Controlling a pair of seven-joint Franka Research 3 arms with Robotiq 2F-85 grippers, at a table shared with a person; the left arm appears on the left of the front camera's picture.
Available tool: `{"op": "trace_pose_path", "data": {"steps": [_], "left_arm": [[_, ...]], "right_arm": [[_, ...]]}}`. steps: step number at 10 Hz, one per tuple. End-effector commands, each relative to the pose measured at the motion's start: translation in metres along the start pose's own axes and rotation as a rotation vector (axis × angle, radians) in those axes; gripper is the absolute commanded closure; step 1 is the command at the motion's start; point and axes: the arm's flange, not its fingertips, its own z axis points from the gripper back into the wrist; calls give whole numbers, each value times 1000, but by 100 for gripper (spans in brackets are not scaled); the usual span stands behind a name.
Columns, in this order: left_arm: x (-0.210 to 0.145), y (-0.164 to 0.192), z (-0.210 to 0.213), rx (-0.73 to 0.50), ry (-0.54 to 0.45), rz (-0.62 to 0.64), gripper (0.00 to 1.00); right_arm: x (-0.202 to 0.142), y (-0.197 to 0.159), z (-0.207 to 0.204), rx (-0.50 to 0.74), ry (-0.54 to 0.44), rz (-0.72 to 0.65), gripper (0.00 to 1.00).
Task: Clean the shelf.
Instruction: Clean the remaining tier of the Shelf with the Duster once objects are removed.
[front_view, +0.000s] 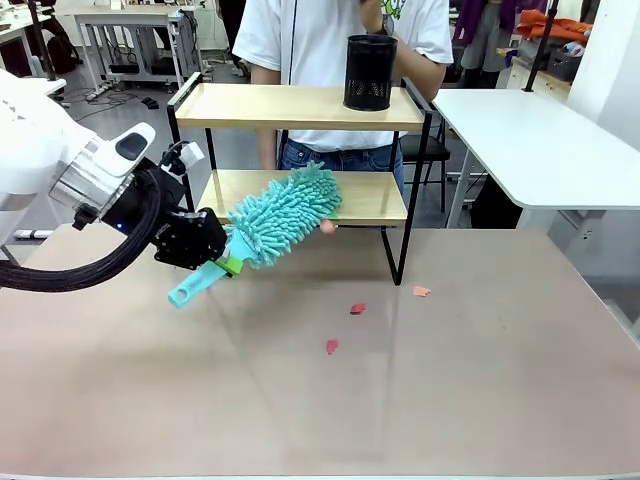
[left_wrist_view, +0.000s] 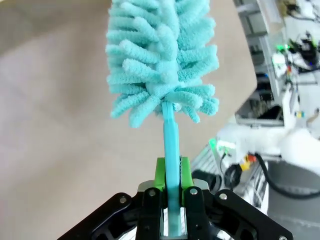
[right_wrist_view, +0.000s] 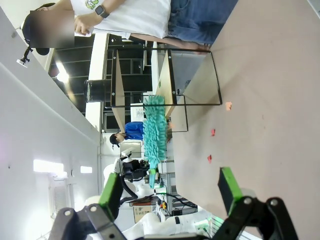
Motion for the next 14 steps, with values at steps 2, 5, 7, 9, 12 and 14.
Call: {"op": "trace_pose_path", "data": {"steps": [2,5,7,9,12,14], "left_arm": [[-11,3,13,-110,300,-191,88],[-21,2,32,-176,314,-202,88],[-35,6,52,-192,286,-202,88],[-63,20,94,-212,318,-171,88],[-108,57,182,-306,191,-90,88],[-125,82,209,-323,45,-4,88]], "right_arm": [[0,2,0,7,4,14,0],[0,2,0,7,4,14,0],[0,2,0,7,4,14,0],[0,2,0,7,4,14,0],[0,2,0,7,4,14,0],[0,2,0,7,4,14,0]]}}
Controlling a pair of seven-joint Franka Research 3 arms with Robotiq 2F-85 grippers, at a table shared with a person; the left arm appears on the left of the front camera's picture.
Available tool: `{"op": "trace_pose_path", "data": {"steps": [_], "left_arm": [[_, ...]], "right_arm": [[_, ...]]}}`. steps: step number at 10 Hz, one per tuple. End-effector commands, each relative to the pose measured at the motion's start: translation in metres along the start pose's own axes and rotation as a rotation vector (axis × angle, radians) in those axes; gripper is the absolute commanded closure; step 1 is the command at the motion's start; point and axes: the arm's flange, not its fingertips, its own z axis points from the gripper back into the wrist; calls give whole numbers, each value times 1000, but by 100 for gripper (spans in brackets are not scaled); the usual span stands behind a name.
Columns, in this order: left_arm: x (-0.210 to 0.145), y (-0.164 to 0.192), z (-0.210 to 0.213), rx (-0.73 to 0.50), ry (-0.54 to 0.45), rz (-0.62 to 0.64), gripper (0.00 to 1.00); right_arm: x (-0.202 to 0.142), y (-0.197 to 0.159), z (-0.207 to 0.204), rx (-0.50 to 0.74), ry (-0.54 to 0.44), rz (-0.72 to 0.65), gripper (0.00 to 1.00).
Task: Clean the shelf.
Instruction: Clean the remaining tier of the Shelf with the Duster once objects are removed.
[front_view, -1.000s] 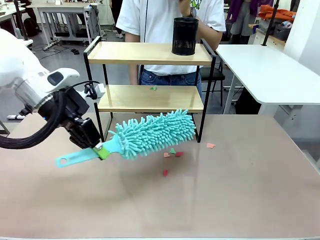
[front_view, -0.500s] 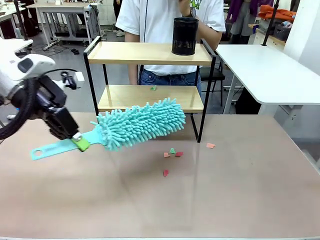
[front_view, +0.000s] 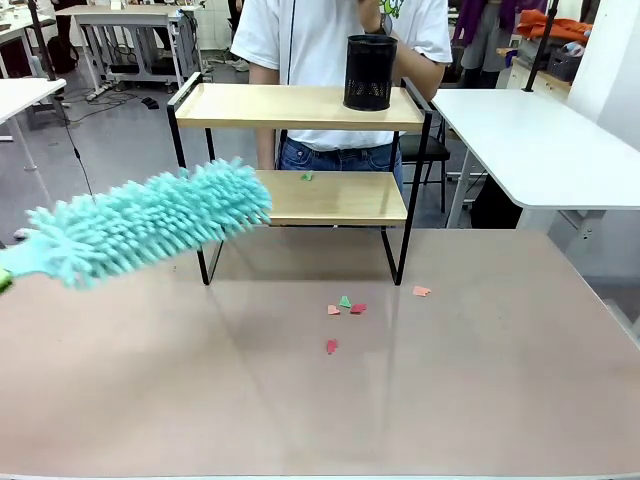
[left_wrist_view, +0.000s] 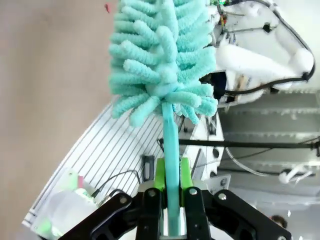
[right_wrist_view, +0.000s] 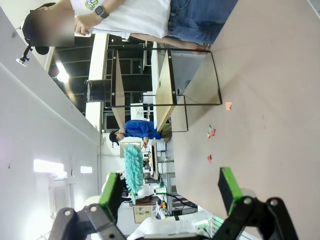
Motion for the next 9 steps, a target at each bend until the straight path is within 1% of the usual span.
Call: {"op": "trace_pose_path", "data": {"steps": [1,3,4,5,6,9], "left_arm": [[-6,13,11,-4,-119,23,88],[-21,25,29,7,-221,98,88],[-31,31,36,-17,-269,107,88],[-34,34,39,-52,-279,121,88],[-27,30,38,22,-204,105,88],[-27,30,38,22,-204,105,88]], "right_arm": [[0,2,1,7,4,14,0],[0,2,1,7,4,14,0],[0,2,1,7,4,14,0],[0,2,1,7,4,14,0],[0,2,1,7,4,14,0],[0,2,1,7,4,14,0]]}}
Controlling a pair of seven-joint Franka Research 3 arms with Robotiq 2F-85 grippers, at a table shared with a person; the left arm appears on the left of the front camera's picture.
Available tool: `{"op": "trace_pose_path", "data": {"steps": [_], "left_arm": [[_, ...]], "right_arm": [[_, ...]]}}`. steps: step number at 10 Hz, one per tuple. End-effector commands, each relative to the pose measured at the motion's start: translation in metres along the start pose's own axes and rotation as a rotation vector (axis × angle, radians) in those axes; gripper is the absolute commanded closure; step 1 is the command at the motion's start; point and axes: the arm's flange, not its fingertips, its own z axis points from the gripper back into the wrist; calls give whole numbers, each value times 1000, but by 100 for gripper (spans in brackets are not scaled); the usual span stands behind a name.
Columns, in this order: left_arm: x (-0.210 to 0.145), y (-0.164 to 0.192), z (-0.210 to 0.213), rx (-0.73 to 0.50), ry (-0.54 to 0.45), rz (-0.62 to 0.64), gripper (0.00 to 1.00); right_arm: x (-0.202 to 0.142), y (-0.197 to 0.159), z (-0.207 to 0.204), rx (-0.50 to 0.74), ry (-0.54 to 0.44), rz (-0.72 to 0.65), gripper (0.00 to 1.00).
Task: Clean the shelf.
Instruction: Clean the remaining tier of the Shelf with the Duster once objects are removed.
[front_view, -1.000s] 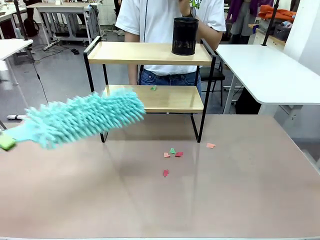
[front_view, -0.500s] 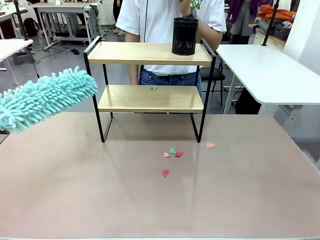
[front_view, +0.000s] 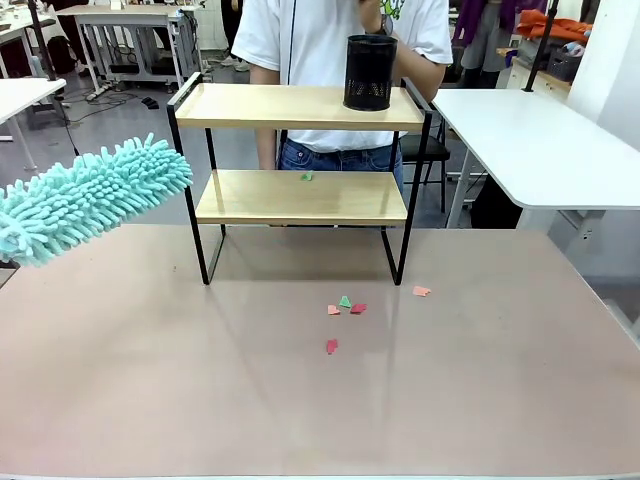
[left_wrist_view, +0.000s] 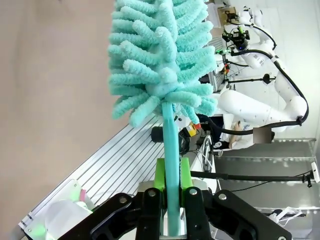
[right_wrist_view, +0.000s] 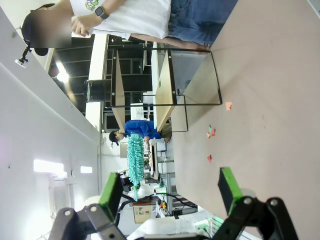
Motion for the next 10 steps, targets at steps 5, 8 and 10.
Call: {"op": "trace_pose_path", "data": {"steps": [5,8,10], "left_arm": [[26,-45,-75,88,77,59,88],[41,-77,-125,210,-80,13,88],[47,-92,-147,235,-120,-41,88]], "right_arm": [[0,2,1,7,4,14,0],[0,2,1,7,4,14,0],[0,2,1,7,4,14,0]]}}
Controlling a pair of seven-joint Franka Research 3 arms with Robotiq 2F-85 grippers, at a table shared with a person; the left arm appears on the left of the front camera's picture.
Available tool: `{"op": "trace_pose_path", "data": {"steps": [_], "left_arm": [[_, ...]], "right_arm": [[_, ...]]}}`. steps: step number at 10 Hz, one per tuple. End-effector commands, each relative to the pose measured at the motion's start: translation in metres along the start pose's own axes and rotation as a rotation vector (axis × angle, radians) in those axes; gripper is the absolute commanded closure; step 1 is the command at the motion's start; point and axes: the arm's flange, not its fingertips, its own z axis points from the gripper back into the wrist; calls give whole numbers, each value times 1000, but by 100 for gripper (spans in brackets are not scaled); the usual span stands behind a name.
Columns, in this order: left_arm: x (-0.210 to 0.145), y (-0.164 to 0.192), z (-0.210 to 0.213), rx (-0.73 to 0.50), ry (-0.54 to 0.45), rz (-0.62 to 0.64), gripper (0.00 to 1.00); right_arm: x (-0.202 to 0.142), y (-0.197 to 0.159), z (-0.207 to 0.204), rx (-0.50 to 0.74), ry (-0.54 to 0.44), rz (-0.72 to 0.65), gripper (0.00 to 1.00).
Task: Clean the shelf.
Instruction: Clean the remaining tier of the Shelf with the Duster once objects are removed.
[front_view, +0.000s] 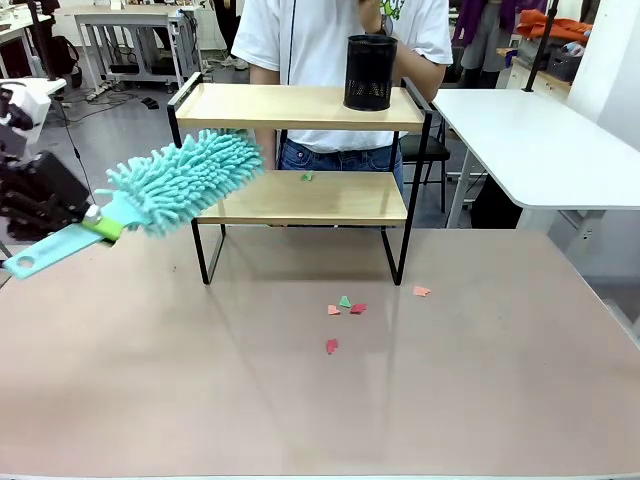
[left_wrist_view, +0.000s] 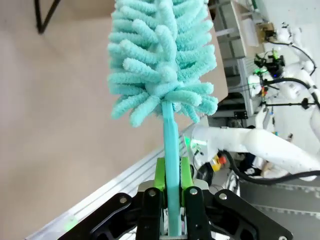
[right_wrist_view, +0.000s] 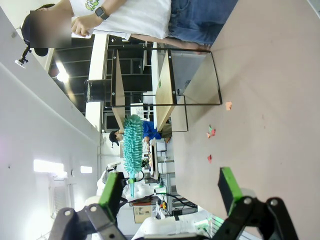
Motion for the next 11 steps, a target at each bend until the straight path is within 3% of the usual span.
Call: {"op": "trace_pose_path", "data": {"steps": [1,4,11], "left_arm": [[-13,-5,-34,34,-22,-30,88],[3,-10,-67,84,34,-21,88],[52,-22,-140,282,-157,-6,88]], "right_arm": [[0,2,0,7,4,14,0],[0,2,0,7,4,14,0],[0,2,0,7,4,14,0]]}}
